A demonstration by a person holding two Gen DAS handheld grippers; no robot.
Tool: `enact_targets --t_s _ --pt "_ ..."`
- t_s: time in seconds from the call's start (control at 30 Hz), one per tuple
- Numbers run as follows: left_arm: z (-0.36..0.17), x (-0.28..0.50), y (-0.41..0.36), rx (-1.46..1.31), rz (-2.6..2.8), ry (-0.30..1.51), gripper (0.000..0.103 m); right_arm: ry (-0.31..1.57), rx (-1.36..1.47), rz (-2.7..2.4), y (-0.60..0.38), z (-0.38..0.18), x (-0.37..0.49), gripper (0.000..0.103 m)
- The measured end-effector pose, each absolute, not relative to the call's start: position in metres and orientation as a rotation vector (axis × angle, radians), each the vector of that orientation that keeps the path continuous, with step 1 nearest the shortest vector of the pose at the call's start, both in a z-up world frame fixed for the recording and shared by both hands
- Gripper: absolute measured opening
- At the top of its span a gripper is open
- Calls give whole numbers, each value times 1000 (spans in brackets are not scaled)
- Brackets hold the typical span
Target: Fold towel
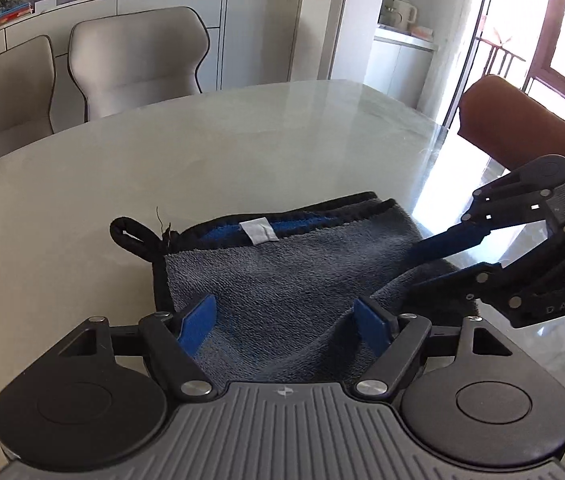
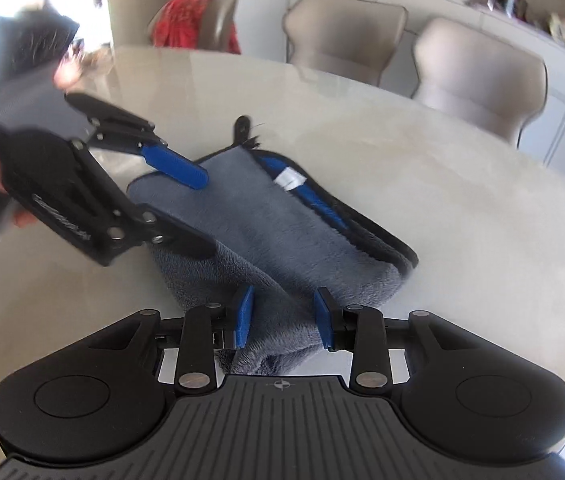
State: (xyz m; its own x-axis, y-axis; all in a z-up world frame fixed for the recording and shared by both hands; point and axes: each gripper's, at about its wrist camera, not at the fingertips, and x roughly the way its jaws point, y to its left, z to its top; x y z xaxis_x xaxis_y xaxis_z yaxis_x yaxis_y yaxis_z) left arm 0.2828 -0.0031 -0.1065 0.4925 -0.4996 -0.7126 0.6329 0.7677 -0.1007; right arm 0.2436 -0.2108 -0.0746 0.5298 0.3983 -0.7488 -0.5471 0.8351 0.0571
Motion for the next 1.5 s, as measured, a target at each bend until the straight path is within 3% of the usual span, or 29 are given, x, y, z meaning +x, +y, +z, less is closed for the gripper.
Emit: enact_targets --t_s 0.33,0.57,0.9,1.17,1.37,1.5 --pt "-87 286 -9 184 -728 753 83 784 -154 611 -217 -47 242 40" --pt "-107 304 -19 262 -686 764 83 812 -316 525 -203 -76 254 40" --pt "-109 331 -31 197 -634 753 84 792 -273 490 -212 -82 267 38" --pt "-67 294 -9 68 -609 712 84 747 -256 413 -208 -57 250 41" --pt "-35 242 -7 59 -520 742 89 766 -151 319 -209 -36 214 67" --pt "-19 202 -2 41 -452 763 95 764 -20 186 -212 -16 171 96"
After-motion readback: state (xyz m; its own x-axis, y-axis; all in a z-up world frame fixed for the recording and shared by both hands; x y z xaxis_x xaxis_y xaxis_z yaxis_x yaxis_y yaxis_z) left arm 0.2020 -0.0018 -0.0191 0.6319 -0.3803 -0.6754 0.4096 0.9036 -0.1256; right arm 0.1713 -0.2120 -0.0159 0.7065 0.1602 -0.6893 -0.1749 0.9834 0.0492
